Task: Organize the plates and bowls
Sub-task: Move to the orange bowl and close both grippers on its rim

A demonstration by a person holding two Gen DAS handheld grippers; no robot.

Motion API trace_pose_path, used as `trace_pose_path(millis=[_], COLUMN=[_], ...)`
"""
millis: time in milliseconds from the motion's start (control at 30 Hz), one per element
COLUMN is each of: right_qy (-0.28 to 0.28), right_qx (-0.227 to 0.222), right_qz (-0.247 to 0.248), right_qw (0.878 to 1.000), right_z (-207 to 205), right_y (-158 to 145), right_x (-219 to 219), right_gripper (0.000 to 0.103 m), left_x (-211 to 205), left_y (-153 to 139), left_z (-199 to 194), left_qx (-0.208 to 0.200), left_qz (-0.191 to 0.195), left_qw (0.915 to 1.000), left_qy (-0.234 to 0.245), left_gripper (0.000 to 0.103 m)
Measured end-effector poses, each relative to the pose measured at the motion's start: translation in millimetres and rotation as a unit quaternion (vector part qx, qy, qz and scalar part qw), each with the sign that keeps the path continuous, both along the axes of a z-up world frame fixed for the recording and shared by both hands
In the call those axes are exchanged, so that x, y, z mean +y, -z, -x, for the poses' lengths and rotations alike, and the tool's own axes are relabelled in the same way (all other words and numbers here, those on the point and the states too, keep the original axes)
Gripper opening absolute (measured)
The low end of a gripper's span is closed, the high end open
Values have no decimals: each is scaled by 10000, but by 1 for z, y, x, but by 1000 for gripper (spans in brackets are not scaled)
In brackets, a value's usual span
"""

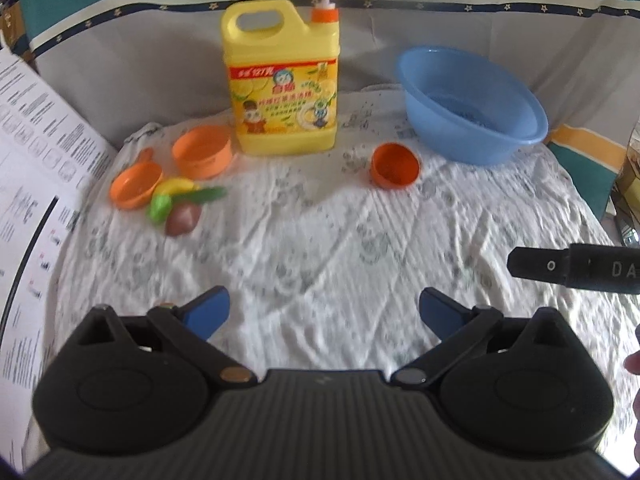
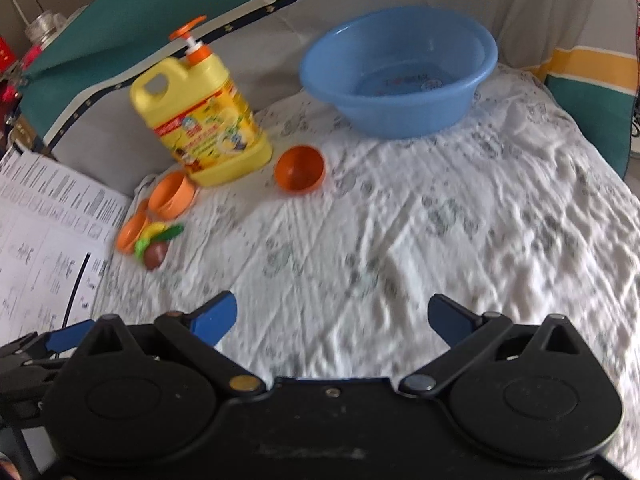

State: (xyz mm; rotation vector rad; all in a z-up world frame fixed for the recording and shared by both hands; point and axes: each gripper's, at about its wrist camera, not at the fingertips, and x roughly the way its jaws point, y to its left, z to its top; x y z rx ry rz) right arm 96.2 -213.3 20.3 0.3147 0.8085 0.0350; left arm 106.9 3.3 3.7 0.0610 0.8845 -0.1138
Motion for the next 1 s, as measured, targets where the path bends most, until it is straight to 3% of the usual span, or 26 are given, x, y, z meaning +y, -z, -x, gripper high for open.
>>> trace_pose_path(millis=[233, 300, 433, 633, 700, 833, 1000], right_qy=[113, 194, 307, 192, 112, 33, -114], right_qx=[-100, -170, -195, -149, -111, -94, -16], right_qz=[-11, -31, -211, -484, -622, -870, -1029], right_qw=[9999, 9997, 9991, 9985, 9979, 9962, 9946], right_z=[-55, -70, -107, -154, -168, -189, -208], right_y=[4, 7, 16, 34, 40, 51, 64], right_x=[-17, -22, -31, -34, -34, -31, -25], right_gripper=[103, 97, 74, 54, 47, 34, 23], left_x=[-17, -22, -32, -44, -47, -55, -66], left_y=[15, 21, 36, 56, 63, 71, 85], left_z=[-58, -75, -110, -157, -170, -184, -195], left_qx=[-35, -55, -75, -68, 18, 109, 225], left_qz=[43, -10, -54, -61, 56, 204, 223], left_qw=[10000, 10000, 10000, 10000, 10000, 9997, 9993], left_qy=[26, 20, 34, 10, 7, 48, 179], left_gripper=[103, 103, 100, 87, 78, 70, 52])
